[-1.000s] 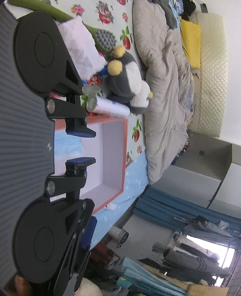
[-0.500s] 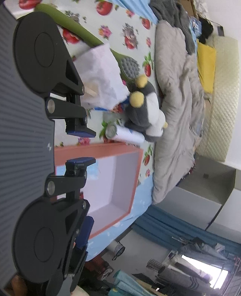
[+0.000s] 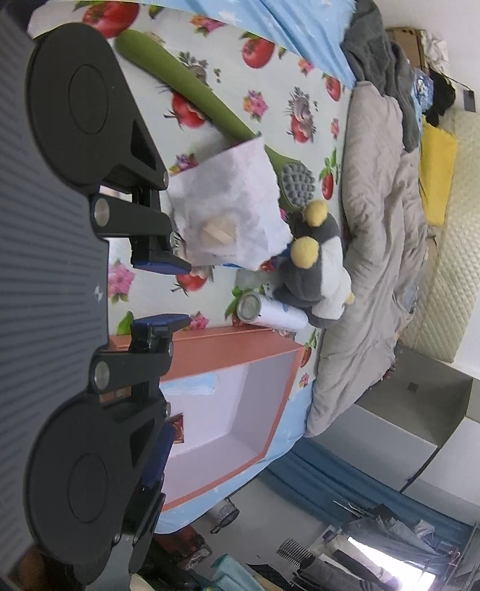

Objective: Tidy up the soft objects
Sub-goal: 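Withdraw both tools from the box toward the white tissue bundle, then lower both tools onto the white tissue and close the left gripper on it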

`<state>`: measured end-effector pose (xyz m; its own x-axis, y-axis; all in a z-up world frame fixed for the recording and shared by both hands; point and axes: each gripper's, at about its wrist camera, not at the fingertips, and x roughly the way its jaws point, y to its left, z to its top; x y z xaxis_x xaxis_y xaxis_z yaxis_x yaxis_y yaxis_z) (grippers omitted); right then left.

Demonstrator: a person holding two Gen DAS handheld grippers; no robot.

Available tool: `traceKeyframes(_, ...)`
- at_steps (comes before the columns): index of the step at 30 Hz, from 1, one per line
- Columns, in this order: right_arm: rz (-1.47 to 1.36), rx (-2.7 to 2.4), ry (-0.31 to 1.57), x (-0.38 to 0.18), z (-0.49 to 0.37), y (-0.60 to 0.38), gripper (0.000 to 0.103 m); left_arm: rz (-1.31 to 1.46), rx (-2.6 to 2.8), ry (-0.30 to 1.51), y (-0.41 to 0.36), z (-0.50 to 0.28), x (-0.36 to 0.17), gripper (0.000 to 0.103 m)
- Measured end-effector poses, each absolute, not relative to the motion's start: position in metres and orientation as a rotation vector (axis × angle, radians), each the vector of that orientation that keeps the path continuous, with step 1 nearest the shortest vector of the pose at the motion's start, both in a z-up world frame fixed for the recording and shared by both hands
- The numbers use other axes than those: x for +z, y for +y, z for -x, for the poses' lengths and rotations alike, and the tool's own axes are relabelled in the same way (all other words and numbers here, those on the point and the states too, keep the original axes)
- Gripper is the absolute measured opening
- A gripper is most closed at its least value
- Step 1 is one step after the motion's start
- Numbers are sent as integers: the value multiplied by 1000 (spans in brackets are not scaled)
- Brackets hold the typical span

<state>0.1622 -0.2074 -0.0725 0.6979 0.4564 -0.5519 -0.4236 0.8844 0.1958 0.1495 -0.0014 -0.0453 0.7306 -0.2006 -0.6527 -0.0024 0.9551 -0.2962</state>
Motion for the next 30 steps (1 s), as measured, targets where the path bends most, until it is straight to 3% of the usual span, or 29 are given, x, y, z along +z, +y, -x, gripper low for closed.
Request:
traceKeyframes(17, -2, 546, 709, -91, -159, -162, 53, 347, -19, 812, 47, -130, -81, 27)
traceKeyframes(21, -5, 541, 721, -95, -166, -158, 53, 346, -2, 834, 56, -140, -89, 39)
traceKeyframes(30, -5, 527, 769, -108, -199, -144, 53, 362, 16, 864, 72, -171, -108, 45)
